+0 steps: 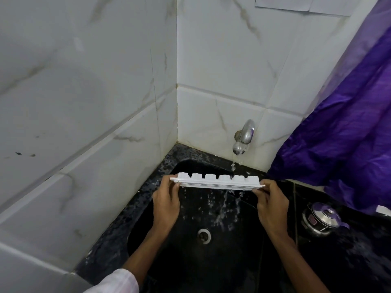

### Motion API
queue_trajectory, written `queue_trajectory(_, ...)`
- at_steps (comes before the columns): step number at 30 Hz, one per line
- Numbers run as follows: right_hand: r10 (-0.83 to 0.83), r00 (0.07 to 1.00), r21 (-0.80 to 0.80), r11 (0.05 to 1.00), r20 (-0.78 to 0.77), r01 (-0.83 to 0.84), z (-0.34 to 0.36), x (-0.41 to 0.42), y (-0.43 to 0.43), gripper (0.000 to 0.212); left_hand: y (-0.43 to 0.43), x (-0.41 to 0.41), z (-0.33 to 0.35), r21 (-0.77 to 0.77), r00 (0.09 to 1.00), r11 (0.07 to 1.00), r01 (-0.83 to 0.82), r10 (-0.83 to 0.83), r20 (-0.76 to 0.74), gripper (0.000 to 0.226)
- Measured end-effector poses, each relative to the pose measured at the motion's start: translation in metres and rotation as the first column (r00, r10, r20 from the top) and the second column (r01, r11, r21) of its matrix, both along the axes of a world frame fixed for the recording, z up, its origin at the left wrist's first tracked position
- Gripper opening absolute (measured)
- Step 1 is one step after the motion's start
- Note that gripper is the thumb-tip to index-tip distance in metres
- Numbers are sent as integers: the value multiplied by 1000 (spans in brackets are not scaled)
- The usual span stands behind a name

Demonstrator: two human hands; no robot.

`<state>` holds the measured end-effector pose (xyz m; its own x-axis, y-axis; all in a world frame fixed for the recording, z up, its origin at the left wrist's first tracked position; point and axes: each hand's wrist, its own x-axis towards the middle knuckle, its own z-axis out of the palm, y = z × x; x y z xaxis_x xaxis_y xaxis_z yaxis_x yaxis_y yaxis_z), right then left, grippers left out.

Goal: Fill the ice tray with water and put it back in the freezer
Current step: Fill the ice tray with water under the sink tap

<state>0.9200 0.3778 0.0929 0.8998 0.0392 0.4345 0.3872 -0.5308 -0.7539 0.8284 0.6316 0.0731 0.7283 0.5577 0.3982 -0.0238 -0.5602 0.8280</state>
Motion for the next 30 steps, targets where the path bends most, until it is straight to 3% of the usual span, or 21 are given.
queue_trajectory(4,19,994,-45,999,-107,-23,-9,-10,-3,23,3,-1,0,6,999,1000,30,-30,-28,7)
queue_trajectory(7,6,999,-40,999,-36,-7,-10,-18,-6,22,8,-3,7,62,999,998,24,-26,26,7)
queue_trajectory(10,89,953,-81,990,-291,-118,-20,-21,-10,28,14,-4,5,64,997,995,77,-76,-14,5)
queue_trajectory(12,119,922,-85,983,-368,-160,-26,-28,-11,41,14,-3,3,93,993,990,107,-103,-53,4)
queue_trajectory(14,147,919,-128,970,-365,-206,-21,-36,-7,71,12,0,6,130,984,979,155,-140,-114,14)
queue_trajectory(16,229,901,-109,952,-369,-287,-14,-43,0,84,10,5,8,131,950,961,244,-210,-229,16)
queue_trajectory(19,359,836,-28,913,-414,-407,-7,-49,22,76,1,13,17,339,880,831,442,-328,-343,18)
queue_trajectory(21,362,825,-7,914,-434,-405,-5,-52,35,52,-12,17,25,421,838,733,534,-392,-380,28)
queue_trajectory(24,280,886,-33,949,-370,-314,-8,-52,41,22,-30,22,31,392,858,764,512,-434,-274,37)
queue_trajectory(27,191,878,323,945,-438,-45,-10,-52,36,20,-41,15,32,228,942,914,336,-327,-75,46)
queue_trajectory(28,210,850,491,869,-483,65,-10,-53,34,23,-45,9,27,101,968,963,250,-246,-56,49)
queue_trajectory(30,311,791,739,627,-526,245,-7,-51,28,27,-50,-9,14,-150,989,986,66,-84,-118,51)
